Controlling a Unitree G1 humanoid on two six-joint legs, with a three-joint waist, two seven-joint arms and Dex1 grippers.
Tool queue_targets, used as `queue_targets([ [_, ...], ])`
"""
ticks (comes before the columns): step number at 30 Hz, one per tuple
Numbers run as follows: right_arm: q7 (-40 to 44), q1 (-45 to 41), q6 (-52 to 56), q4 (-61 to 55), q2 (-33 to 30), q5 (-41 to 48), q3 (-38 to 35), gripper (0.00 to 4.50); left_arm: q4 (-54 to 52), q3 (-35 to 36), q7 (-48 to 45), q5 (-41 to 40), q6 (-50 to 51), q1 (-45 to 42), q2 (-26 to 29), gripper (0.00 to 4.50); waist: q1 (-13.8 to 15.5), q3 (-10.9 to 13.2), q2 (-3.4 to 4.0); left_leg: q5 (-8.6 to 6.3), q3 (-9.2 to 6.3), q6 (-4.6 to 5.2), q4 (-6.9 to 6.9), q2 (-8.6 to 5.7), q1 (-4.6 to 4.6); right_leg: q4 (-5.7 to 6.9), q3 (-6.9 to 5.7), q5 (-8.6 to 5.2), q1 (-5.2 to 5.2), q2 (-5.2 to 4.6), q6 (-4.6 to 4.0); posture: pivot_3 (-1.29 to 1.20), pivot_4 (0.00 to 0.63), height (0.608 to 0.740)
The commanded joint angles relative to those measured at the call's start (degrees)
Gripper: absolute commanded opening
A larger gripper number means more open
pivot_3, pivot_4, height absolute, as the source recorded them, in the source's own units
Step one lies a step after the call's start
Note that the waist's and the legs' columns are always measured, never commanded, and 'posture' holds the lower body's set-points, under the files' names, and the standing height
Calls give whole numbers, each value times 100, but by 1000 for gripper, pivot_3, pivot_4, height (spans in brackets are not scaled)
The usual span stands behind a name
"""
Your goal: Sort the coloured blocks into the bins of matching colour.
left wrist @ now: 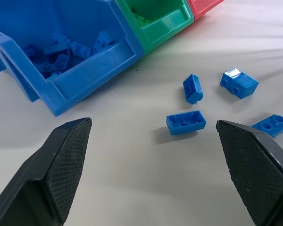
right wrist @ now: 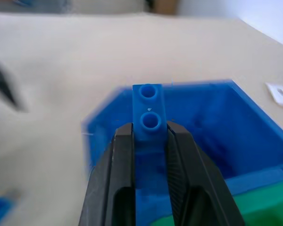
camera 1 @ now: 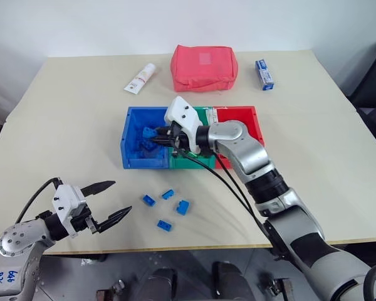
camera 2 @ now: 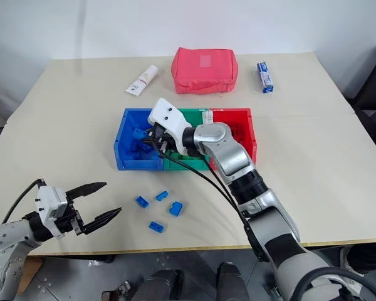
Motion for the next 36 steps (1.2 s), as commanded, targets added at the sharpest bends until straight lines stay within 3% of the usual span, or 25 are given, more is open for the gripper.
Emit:
queue_targets([
  [1, -124, -156, -436, 134, 160, -94, -113, 1809, 36, -32, 35, 58, -111, -144, -7, 4500, -36, 0, 0, 0, 0, -1, -1, 2, 0, 0, 0, 0, 0, 2, 0, 0, 150, 740],
  [6, 121, 40, -633, -251, -186, -54, -284, 3588, 93, -114, 12, 48, -141, -186, -59, 4500, -59, 0, 0, -1, 5, -2, -1, 5, 0, 4, 3, 0, -3, 6, -1, 0, 150, 740],
  [9, 835, 523, -979, -998, -649, 424, -542, 4464, 101, -168, -52, -79, 17, -253, -50, 4500, -31, 0, 0, -1, 4, -2, -3, 5, 0, 1, 2, 0, -3, 6, -1, 0, 150, 740],
  [12, 1574, 1142, -1281, -1723, -1125, 952, -809, 4464, 50, -281, -164, -108, 394, -285, 152, 4500, -23, 0, 0, -4, 2, 3, 0, 3, -1, -5, 1, 0, 3, 5, 0, 0, 150, 740],
  [15, 2309, 1810, -1426, -2401, -1675, 1595, -1176, 4464, 155, -473, -402, 194, 84, -424, 297, 4500, -19, 0, 0, -4, 4, 3, 2, 5, -1, -5, 2, 0, 3, 4, 0, 0, 150, 740],
  [22, 3214, 3182, -1883, -2728, -3180, 1507, -1417, 4464, 529, -690, -701, 370, -266, -799, 371, 4500, -30, 1, 1, -6, 15, 1, 3, 15, 3, -10, 6, 0, 7, -8, 0, 0, 150, 740],
  [26, 3140, 4343, -2280, -2449, -3547, 1610, -2035, 4464, 876, -794, -793, 575, -616, -1102, 413, 4500, 55, 1, 1, -6, 13, 0, -1, 14, 4, -13, 1, 0, 8, -13, 0, 0, 150, 740],
  [30, 3010, 4701, -2332, -2538, -3631, 1663, -2277, 4464, 725, -1035, -1083, 474, -435, -1207, 497, 4500, 58, 2, 1, -6, 38, 11, 8, 6, 6, -12, 7, 6, 10, -15, 11, 0, 150, 740],
  [36, 2800, 5001, -1991, -3052, -3817, 1879, -2586, 4464, 149, -2033, -1246, 898, 94, -1959, 584, 4500, 177, 2, 1, -6, 38, 11, 9, 7, 10, -12, 3, 7, 13, -23, 12, 0, 150, 740],
])
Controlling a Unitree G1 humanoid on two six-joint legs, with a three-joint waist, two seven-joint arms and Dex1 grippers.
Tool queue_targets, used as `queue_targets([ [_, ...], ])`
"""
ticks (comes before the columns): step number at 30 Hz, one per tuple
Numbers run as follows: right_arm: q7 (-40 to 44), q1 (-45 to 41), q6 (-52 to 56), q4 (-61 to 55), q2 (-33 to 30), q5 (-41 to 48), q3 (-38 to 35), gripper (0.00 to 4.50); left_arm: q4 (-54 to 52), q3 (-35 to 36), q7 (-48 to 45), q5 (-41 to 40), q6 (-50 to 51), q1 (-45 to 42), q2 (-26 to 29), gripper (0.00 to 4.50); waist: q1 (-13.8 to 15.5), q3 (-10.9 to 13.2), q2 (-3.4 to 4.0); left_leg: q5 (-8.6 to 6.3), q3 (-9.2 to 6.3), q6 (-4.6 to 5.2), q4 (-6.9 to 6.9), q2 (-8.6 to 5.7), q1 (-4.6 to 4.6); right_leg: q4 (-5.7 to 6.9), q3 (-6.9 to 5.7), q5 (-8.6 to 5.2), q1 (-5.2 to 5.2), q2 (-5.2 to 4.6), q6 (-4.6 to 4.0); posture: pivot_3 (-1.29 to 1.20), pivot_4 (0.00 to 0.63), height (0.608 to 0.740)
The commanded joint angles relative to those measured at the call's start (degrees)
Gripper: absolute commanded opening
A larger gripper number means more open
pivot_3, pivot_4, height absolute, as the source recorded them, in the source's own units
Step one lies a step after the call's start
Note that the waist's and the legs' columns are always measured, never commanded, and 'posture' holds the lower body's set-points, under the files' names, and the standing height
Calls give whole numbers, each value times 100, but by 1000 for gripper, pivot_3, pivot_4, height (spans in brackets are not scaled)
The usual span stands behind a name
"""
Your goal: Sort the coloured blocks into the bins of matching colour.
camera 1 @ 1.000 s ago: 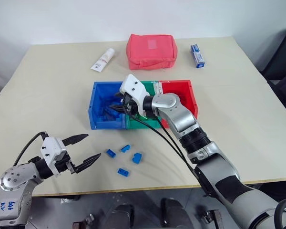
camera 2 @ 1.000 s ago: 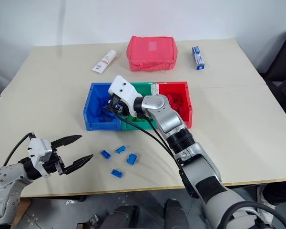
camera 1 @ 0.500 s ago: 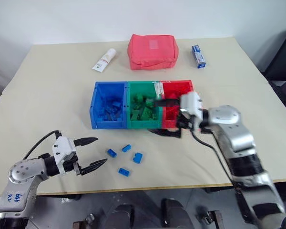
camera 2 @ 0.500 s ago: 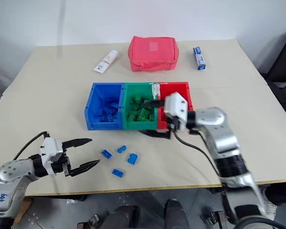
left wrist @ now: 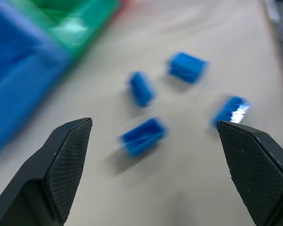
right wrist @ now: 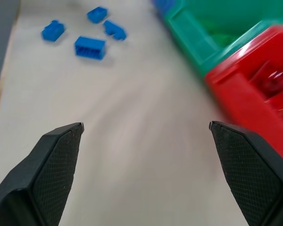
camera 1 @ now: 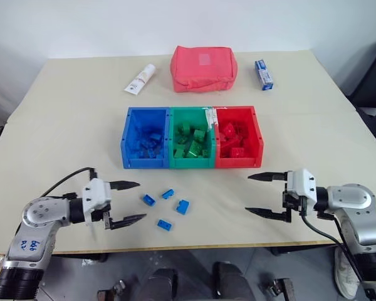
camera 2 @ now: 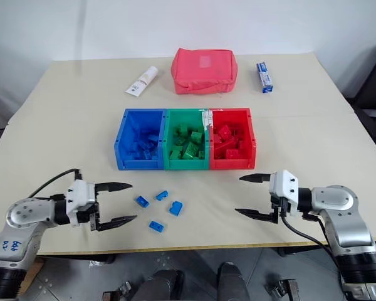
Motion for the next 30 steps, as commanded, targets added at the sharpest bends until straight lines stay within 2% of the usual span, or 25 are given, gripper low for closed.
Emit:
queue_targets([
  [1, -107, 120, 165, -479, -159, 224, -235, 4464, -448, -529, 79, 266, 353, -539, -61, 4500, 50, 0, 0, 1, -2, 1, 1, -4, -1, 0, -2, 0, 0, 3, 0, 0, 150, 740],
  [4, -193, 280, 345, -827, -213, 324, -280, 4464, -528, -1092, 355, 587, 928, -1133, -337, 4500, 113, 0, 0, 0, -1, 5, 1, -6, -2, -2, -2, 1, 1, 7, 3, 0, 150, 740],
  [8, -339, 699, 651, -1508, -276, 468, -347, 4464, -483, -2036, 271, 1239, 1241, -1835, -624, 4500, 138, 2, -3, 0, -1, 5, 4, -6, -6, -2, -3, 2, 0, 14, 4, 0, 150, 740],
  [12, -553, 1117, 844, -1889, -331, 512, -564, 4464, -392, -2477, 333, 1519, 1549, -2246, -875, 4500, 123, 5, -9, -1, 4, 7, 5, -5, -7, -3, 0, 2, -1, 17, 5, 0, 150, 740],
  [16, -709, 1454, 894, -2082, -349, 516, -793, 4464, -326, -2806, 311, 1913, 1601, -2351, -846, 4500, 123, 6, -10, -1, 6, 7, 11, -3, -5, -1, 1, 3, 1, 21, 6, 0, 150, 740],
  [20, -839, 1711, 931, -2255, -337, 523, -939, 4500, -330, -2910, 335, 2090, 1705, -2376, -871, 3641, 137, 6, -10, 0, 5, 7, 11, -3, -5, -1, 2, 3, 3, 22, 7, 0, 150, 740],
  [27, -908, 1877, 955, -2325, -349, 535, -1018, 4500, -342, -3089, 298, 2322, 1744, -2458, -818, 1557, 142, 6, -10, 1, 3, 9, 19, -5, -2, -2, 1, 5, 12, 21, 11, 0, 150, 740],
  [30, -930, 1858, 941, -2265, -321, 532, -1010, 4500, -322, -2816, 451, 2031, 1815, -2419, -1045, 1549, 142, 6, -10, 2, 3, 10, 20, -5, -1, -2, 2, 6, 14, 21, 12, 0, 150, 740],
])
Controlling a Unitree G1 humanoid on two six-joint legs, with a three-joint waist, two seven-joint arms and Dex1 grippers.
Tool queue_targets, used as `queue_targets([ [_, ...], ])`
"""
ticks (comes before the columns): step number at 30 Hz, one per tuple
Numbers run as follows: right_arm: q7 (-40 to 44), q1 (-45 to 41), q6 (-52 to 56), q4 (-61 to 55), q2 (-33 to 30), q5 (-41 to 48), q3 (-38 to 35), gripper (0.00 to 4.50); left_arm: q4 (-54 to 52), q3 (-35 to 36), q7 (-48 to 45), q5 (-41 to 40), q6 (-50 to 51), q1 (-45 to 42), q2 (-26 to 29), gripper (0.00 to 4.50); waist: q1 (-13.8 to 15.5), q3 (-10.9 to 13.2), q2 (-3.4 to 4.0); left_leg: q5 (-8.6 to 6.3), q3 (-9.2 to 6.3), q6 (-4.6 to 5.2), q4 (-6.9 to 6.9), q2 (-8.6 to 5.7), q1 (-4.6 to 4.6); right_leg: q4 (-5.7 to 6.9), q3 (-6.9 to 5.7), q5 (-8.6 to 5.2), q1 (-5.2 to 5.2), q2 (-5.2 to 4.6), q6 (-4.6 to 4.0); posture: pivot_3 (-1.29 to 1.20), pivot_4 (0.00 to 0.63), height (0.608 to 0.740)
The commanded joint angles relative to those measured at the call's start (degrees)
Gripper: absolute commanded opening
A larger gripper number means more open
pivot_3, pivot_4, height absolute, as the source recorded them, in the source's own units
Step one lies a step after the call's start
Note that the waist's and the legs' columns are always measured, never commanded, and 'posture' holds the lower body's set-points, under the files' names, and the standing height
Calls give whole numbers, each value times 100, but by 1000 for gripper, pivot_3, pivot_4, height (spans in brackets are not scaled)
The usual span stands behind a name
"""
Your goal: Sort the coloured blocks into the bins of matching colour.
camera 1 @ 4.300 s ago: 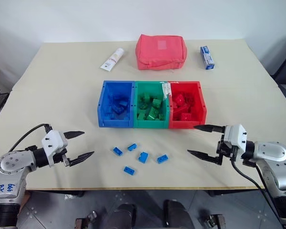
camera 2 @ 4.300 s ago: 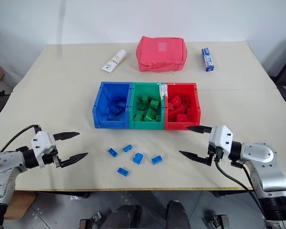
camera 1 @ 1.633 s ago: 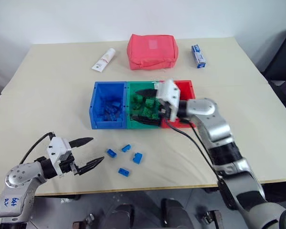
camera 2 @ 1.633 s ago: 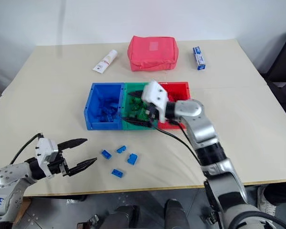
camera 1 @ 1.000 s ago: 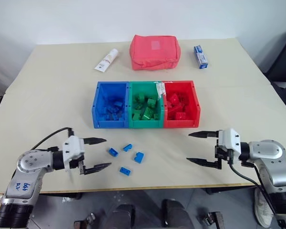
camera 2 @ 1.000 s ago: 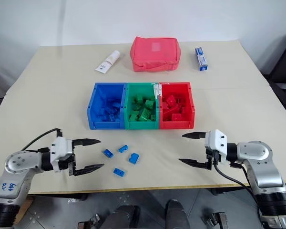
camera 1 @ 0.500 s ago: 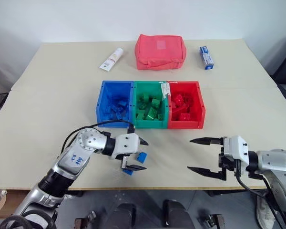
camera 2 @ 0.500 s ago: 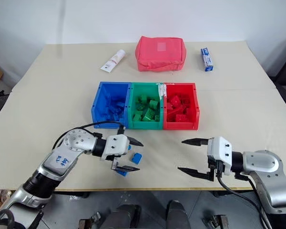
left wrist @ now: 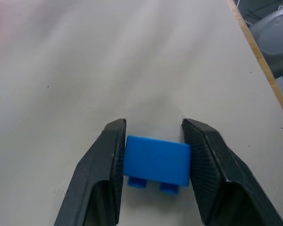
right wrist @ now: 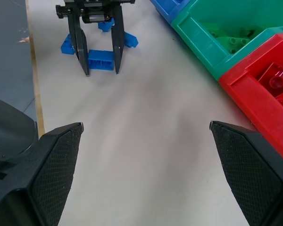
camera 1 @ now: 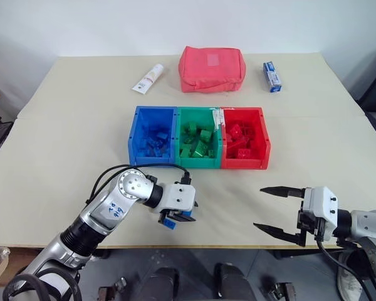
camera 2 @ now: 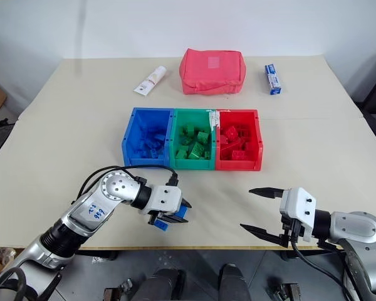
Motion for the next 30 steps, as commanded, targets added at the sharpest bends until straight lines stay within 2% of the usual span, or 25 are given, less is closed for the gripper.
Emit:
queue_targets([
  [1, -27, -37, -60, -97, -27, 128, -148, 4500, 24, 304, 239, -184, 148, 59, -204, 1549, 0, 0, 0, 0, 0, 0, 0, 0, 0, 1, 0, 0, 0, 0, 0, 0, 150, 740],
  [5, -227, -155, 116, -224, 118, 380, -137, 4500, -276, 1260, 373, -1268, 62, 178, -707, 1549, -6, 2, -3, 0, -2, 1, -1, 0, -4, 0, -1, 0, -4, -1, 0, 0, 150, 740],
  [10, -665, -497, 281, -369, 443, 741, -94, 4500, -435, 2383, 1018, -1877, -298, 283, -1085, 1549, -18, 2, -4, 0, -2, -1, 0, 3, -3, 0, -2, 0, -5, 0, 0, 0, 150, 740],
  [13, -1043, -935, 405, -405, 717, 890, -4, 4500, -202, 3027, 1940, -1748, -116, 98, -1167, 1549, -15, 4, -6, 1, -2, -3, 4, 3, -3, 1, -1, 0, -5, 0, 1, 0, 150, 740],
  [16, -1126, -1149, 347, -349, 820, 754, 146, 4500, 547, 3208, 2609, -1507, 100, -203, -1223, 1549, 8, 3, -7, 2, -3, -4, 3, 0, 0, 4, -2, 1, -4, 0, 1, 0, 150, 740],
  [20, -1125, -1211, 287, -280, 814, 631, 242, 4500, 1454, 3253, 3173, -1299, -170, -698, -1412, 1549, 79, 5, -10, 1, -8, 0, 4, -11, -5, 2, -4, 2, -4, -4, 4, 0, 150, 740],
  [22, -1117, -1206, 256, -253, 793, 575, 265, 4500, 1759, 3260, 3277, -1251, -308, -861, -1440, 2271, 83, 7, -14, 0, -7, 3, 5, -12, -9, 0, -4, 3, -8, -4, 6, 0, 150, 740],
  [23, -1102, -1200, 242, -245, 783, 550, 269, 4500, 1858, 3285, 3321, -1270, -332, -903, -1457, 2410, 86, 7, -15, -1, -7, 3, 4, -12, -10, 0, -4, 3, -9, -4, 6, 0, 150, 740],
  [30, -1054, -1240, 205, -171, 779, 463, 283, 4500, 1848, 3247, 2718, -1492, -252, -621, -1108, 4486, -19, 7, -15, 0, -2, 1, 4, -7, -9, 6, -3, 3, -13, -3, 6, 0, 150, 740],
])
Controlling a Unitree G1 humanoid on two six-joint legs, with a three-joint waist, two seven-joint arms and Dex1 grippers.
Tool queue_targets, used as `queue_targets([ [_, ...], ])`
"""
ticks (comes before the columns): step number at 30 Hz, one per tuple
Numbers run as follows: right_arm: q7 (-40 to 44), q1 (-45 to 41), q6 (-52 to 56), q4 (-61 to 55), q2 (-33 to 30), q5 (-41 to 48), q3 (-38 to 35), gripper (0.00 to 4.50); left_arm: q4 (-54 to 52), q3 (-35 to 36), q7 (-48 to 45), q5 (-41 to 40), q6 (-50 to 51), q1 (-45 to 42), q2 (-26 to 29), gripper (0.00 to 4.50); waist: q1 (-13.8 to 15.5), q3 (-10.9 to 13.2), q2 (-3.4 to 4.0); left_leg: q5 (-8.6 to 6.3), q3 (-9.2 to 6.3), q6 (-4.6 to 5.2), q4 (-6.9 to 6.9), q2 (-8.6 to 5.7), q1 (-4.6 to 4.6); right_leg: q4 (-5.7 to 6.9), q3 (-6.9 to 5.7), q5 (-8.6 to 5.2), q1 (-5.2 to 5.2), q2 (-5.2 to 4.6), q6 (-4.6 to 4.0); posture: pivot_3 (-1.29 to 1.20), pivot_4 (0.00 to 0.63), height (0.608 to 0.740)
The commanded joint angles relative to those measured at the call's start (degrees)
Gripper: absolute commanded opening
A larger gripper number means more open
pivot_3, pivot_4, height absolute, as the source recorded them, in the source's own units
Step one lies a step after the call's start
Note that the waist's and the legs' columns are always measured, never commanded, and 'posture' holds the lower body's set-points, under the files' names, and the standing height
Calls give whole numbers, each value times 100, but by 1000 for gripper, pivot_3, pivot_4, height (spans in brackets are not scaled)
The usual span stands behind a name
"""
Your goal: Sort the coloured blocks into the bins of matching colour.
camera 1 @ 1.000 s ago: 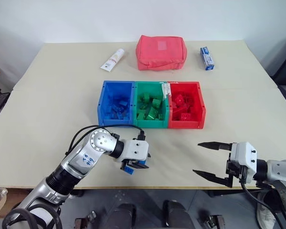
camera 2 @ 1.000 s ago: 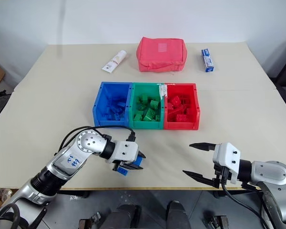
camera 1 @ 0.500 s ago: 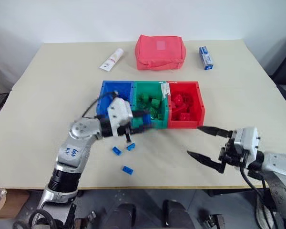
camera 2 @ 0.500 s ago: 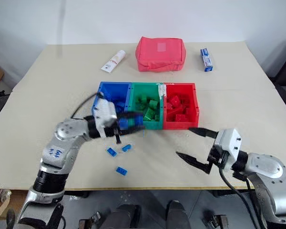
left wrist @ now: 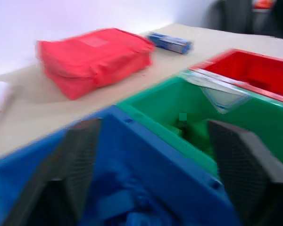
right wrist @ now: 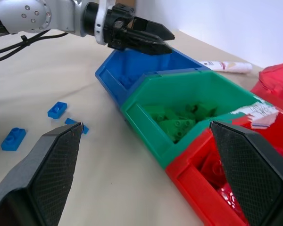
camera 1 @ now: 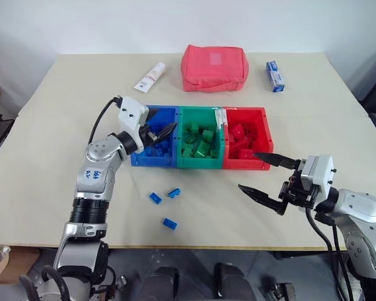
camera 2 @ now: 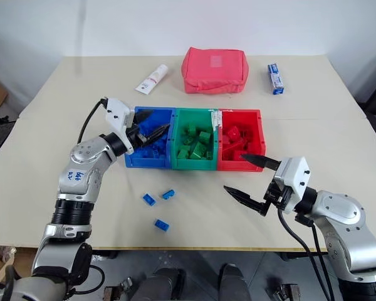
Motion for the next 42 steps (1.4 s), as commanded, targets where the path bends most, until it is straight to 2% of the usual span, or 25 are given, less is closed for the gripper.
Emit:
queue_targets([
  [1, 48, -33, -155, -45, -42, -18, -24, 4500, -198, 142, -256, -100, -113, 133, 306, 4486, -31, 0, 0, 0, 1, -1, 1, 1, 0, 2, 1, 0, 0, 0, 0, 0, 150, 740],
  [10, 580, -130, -450, 343, -248, -185, 85, 4500, -197, 976, -2779, -794, -1313, 1896, 2207, 4486, -153, -1, 2, 0, 4, -5, -15, 7, 7, -1, 4, -3, -4, -4, -7, 0, 150, 740],
  [12, 742, -179, -552, 498, -324, -242, 129, 4500, -114, 1006, -3069, -635, -1558, 2299, 2624, 4486, -158, -1, 3, -1, 4, -3, -14, 6, 7, -3, 4, -3, -1, -11, -7, 0, 150, 740],
  [14, 826, -274, -591, 639, -353, -243, 139, 4500, -105, 1019, -3082, -582, -1672, 2450, 2772, 4486, -127, -1, 2, -1, 4, -2, -14, 6, 8, -5, 4, -3, 1, -12, -8, 0, 150, 740],
  [19, 1066, -458, -659, 875, -447, -277, 171, 4500, -468, 883, -2959, -638, -1523, 2496, 2736, 4486, -20, -1, 3, 0, -5, 0, -12, 1, 8, -5, -2, 0, 7, -15, -8, 0, 150, 740],
  [20, 1175, -460, -744, 954, -525, -359, 194, 4500, -1029, 732, -3147, -1091, -915, 2654, 2751, 4486, -17, -1, 2, 0, -5, 0, -14, 1, 8, -5, -3, 0, 6, -15, -8, 0, 150, 740],
  [22, 1312, -494, -855, 1136, -648, -458, 183, 4500, -1961, 306, -3170, -1305, -312, 2862, 2685, 4486, -26, -2, 4, -4, -5, 5, -16, 2, 4, -9, 0, 0, 5, -21, -8, 0, 150, 740],
  [24, 1327, -531, -873, 1208, -672, -461, 163, 4500, -2481, -96, -2887, -1020, -68, 2868, 2610, 4486, -31, -2, 3, -11, 1, 17, -15, -2, 4, -9, 3, 0, 6, -25, -8, 0, 150, 740],
  [29, 1337, -478, -739, 952, -649, -396, 262, 4500, -3195, -885, -1556, -667, 1462, 2217, 1984, 4486, -20, -1, 3, -8, 6, 8, -8, 6, 4, -4, 2, 0, 1, -6, -8, 0, 150, 740],
  [33, 1321, -326, -709, 720, -588, -428, 437, 4500, -3307, -1473, -854, -174, 2254, 1825, 1669, 4486, -33, -1, 3, -4, 12, 1, -6, 8, 10, 3, 8, 0, 2, 0, -7, 0, 150, 740],
  [36, 1273, -248, -723, 613, -551, -473, 574, 4500, -3214, -1800, -773, 72, 2397, 1684, 1653, 4486, -37, -1, 3, -4, 12, 0, -9, 9, 9, 3, 10, 0, -1, 2, -7, 0, 150, 740],
  [39, 1227, -234, -725, 543, -515, -470, 679, 4500, -3105, -2035, -830, 262, 2508, 1548, 1736, 3877, -18, -1, 3, -4, 14, 1, -10, 9, 8, 0, 12, 0, -3, 2, -8, 0, 150, 740],
  [42, 1213, -253, -782, 595, -512, -526, 714, 4500, -3008, -2173, -889, 387, 2558, 1454, 1804, 2961, -13, -1, 3, -4, 13, 1, -7, 7, 8, -1, 10, 0, 0, 1, -7, 0, 150, 740],
])
